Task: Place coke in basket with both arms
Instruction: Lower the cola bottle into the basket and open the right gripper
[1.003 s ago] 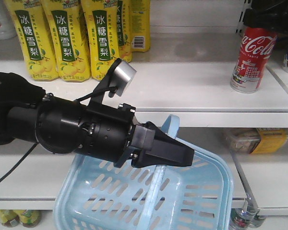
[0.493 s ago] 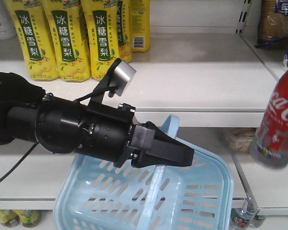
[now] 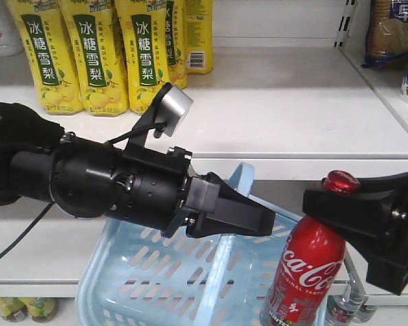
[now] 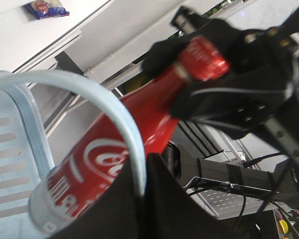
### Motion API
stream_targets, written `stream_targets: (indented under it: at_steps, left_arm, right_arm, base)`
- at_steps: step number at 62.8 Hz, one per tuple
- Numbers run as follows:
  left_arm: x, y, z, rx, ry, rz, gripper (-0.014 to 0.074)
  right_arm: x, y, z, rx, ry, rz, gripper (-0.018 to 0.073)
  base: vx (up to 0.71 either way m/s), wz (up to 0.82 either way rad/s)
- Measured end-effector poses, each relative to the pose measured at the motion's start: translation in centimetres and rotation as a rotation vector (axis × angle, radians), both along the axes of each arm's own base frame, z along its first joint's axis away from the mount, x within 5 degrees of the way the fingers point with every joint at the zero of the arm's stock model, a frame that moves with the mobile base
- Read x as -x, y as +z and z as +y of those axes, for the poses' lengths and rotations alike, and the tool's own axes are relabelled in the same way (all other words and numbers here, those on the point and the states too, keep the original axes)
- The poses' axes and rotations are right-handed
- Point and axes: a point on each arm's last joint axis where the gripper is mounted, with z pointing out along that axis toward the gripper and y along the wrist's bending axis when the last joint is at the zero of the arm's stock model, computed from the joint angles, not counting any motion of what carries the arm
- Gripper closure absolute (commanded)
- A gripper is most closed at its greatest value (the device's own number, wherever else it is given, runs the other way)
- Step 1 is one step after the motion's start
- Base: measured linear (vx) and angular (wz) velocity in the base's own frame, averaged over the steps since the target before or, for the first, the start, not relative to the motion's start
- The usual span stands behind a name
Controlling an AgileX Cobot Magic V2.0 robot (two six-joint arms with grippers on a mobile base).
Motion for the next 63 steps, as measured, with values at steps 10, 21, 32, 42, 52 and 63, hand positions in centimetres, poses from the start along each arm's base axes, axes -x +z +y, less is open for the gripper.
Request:
stream_targets:
  at_steps: [10, 21, 32, 42, 52, 63]
  left_arm:
    - [0.0, 0.0, 0.0, 0.000, 0.000, 0.000, 0.0602]
    - [0.0, 0.0, 0.0, 0.000, 0.000, 0.000, 0.0602]
    - [0.0, 0.0, 0.0, 0.000, 0.000, 0.000, 0.0602]
    - [0.0, 0.0, 0.0, 0.000, 0.000, 0.000, 0.0602]
    - [0.0, -0.2, 0.1, -0.021, -0.005, -0.011, 0.0602]
    - [0.0, -0.8, 0.1, -0.049, -0.006, -0.015, 0.0602]
  right_arm:
    - [-0.5, -2.0, 0.3, -0.035, 0.015, 0.031, 0.0561]
    - [-1.2, -3.5, 0.4, -0.006, 0.013, 0.050, 0.0519]
    - [-1.9, -4.2, 0.4, 0.006, 0.009, 0.085, 0.0359]
    - [-2.3, -4.5, 0.5, -0.002, 0.006, 0.105, 0.0127]
    - [-2.6, -4.4, 0.5, -0.015, -0.018, 0.104, -0.0023]
    - [-2.7, -4.2, 0.4, -0.019, -0.037, 0.093, -0.0015]
  base:
    - [0.00, 0.00]
    - [0.00, 0.00]
    - [0.00, 0.00]
    - [0.00, 0.00]
    - [0.00, 0.00]
    - [0.00, 0.00]
